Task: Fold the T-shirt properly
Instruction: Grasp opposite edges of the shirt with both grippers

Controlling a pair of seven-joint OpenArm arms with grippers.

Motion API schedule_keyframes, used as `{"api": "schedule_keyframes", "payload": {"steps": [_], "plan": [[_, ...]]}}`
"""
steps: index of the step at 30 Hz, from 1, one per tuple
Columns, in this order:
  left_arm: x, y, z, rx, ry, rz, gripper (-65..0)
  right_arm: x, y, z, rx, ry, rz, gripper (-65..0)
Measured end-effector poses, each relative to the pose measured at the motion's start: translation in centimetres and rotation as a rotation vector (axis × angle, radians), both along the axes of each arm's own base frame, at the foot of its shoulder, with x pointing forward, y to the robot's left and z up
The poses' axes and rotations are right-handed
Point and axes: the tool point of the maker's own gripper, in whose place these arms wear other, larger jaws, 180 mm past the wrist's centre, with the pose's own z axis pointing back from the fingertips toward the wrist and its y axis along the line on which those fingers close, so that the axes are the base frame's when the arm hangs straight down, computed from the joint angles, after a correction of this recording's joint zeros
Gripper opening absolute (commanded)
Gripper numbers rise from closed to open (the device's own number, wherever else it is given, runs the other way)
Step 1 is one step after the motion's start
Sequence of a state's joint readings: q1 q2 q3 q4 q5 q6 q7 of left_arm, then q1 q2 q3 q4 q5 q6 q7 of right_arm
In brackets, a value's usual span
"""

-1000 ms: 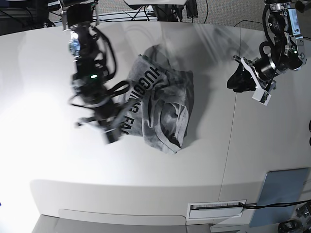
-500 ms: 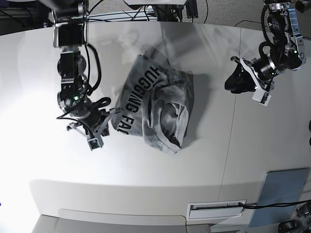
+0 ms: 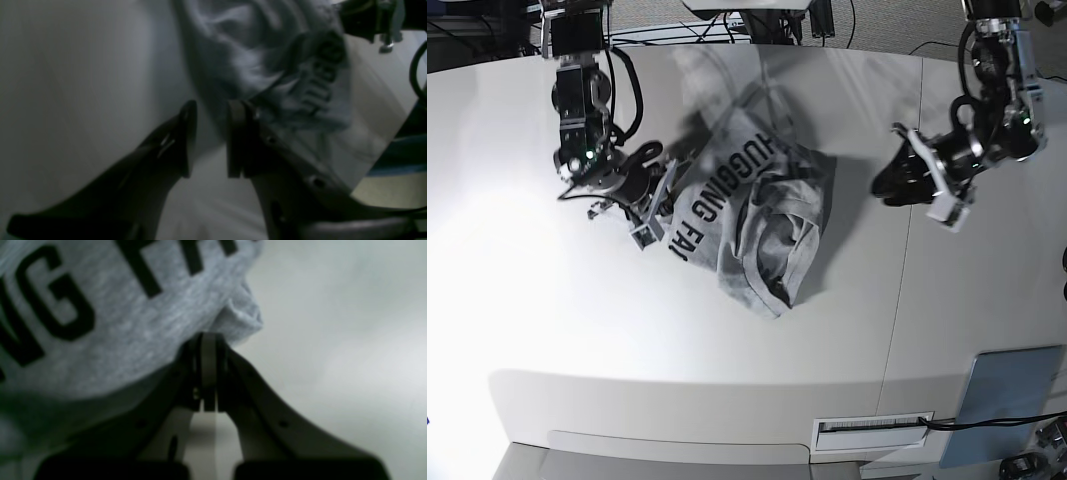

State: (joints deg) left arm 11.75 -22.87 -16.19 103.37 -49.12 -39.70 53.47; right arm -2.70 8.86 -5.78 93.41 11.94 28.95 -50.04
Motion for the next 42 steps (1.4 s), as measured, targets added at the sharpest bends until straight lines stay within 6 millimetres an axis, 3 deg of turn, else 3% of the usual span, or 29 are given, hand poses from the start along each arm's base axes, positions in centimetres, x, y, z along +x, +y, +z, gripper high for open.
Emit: {"api": "schedule_keyframes", "payload": {"steps": [5,11,19,29,35,42], "plan": [[0.7,-3.1,-0.6,0.072,-0.016,-0.117,-42.4,-2.5,0.9,1.2,0.003,-0.021,0.025,-65.0],[3.2,-3.2,-1.3,0.185,-0.049,-0.073,-40.4,-4.2,1.5,2.3,0.010,-0.044,0.045,-65.0],[1.7,-5.7,-3.8,0.180,0.023,-0.167,-40.5,-4.2,1.5,2.4,0.010,-0.048,0.045,-65.0],[4.1,-3.3,-4.2,0.231,0.032,0.040,-40.5,-4.3,1.4,2.3,0.004,-0.038,0.045,-65.0],[3.1,-5.0,-3.6,0.154,0.041,-0.043,-40.5,-4.3,1.5,2.3,0.004,-0.038,0.045,-65.0],[3.1,-5.0,-3.6,0.151,0.043,-0.036,-40.5,-4.3,1.4,2.3,0.004,-0.038,0.045,-65.0]]}}
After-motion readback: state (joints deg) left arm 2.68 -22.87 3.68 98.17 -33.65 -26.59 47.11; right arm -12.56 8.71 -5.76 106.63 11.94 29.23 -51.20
